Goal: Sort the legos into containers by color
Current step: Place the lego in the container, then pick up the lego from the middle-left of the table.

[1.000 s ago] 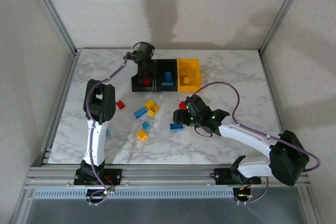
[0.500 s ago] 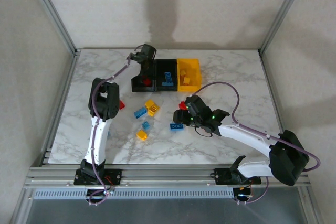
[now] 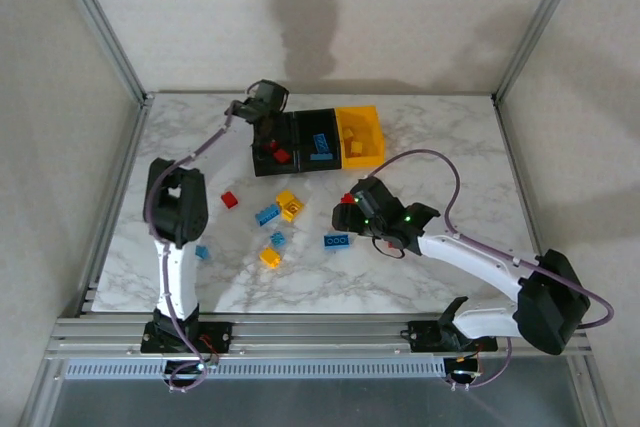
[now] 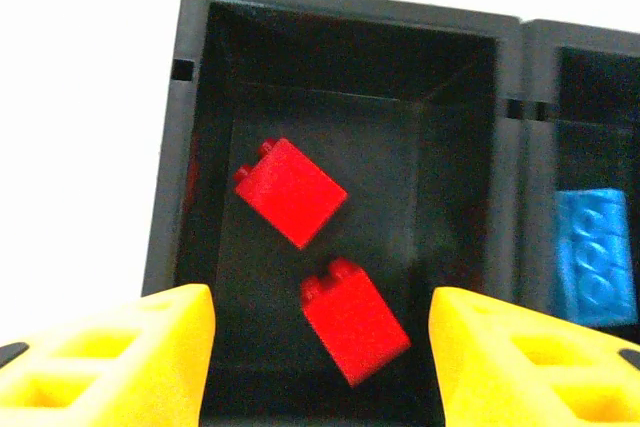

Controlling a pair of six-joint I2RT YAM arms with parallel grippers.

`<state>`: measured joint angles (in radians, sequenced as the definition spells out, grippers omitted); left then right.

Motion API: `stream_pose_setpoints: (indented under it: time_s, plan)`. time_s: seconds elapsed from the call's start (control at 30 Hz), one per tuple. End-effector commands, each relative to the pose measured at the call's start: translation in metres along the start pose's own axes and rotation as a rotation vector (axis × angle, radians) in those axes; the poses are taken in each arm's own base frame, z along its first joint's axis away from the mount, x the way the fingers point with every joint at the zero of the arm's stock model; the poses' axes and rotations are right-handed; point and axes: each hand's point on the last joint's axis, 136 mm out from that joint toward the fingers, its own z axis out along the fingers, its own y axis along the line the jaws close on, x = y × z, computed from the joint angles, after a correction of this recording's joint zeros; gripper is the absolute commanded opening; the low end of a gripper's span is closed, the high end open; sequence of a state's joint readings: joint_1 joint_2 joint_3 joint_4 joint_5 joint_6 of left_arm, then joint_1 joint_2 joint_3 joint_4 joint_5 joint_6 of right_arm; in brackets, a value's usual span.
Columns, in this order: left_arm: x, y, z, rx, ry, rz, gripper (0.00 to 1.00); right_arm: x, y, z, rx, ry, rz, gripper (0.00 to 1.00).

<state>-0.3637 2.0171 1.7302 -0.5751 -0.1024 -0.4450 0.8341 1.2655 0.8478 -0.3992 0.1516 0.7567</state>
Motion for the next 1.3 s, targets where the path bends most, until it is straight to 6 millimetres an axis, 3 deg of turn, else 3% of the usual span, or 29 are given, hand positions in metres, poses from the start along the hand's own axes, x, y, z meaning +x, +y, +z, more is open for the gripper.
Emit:
stream_pose_setpoints:
  time_s: [0.0, 0.2, 0.33, 0.4, 0.53, 0.67, 0.73, 0.87, 0.93, 1.27]
  plan:
    - [0.003, -0.016, -0.041, 0.111, -0.035, -0.001, 0.60, -0.013, -0.020, -0.017, 0.086, -0.048, 0.035, 0.73]
    - [0.044, -0.018, -0.078, 0.177, -0.022, 0.027, 0.61, -0.021, -0.045, -0.030, 0.116, -0.087, 0.099, 0.73]
    - [0.078, -0.009, -0.090, 0.188, -0.006, 0.018, 0.61, -0.026, -0.050, -0.034, 0.109, -0.104, 0.119, 0.73]
    - [0.089, 0.006, -0.092, 0.155, -0.014, -0.012, 0.61, -0.026, -0.047, -0.033, 0.092, -0.102, 0.113, 0.73]
    - [0.102, 0.067, -0.095, -0.009, -0.071, -0.141, 0.61, -0.025, -0.018, -0.028, -0.019, -0.084, 0.053, 0.72]
    - [0.118, 0.119, -0.082, -0.068, -0.052, -0.274, 0.63, -0.019, 0.018, -0.024, -0.109, -0.078, -0.023, 0.71]
    - [0.125, 0.131, -0.074, -0.104, -0.035, -0.284, 0.63, -0.016, 0.023, -0.017, -0.110, -0.061, -0.033, 0.71]
    - [0.133, 0.141, -0.052, -0.164, -0.012, -0.272, 0.64, -0.008, 0.027, -0.005, -0.109, -0.028, -0.037, 0.70]
    - [0.133, 0.146, -0.039, -0.207, -0.005, -0.264, 0.69, -0.006, 0.028, -0.003, -0.111, -0.020, -0.034, 0.70]
    - [0.136, 0.157, 0.000, -0.293, 0.007, -0.266, 0.68, -0.003, 0.015, -0.007, -0.070, -0.032, -0.023, 0.70]
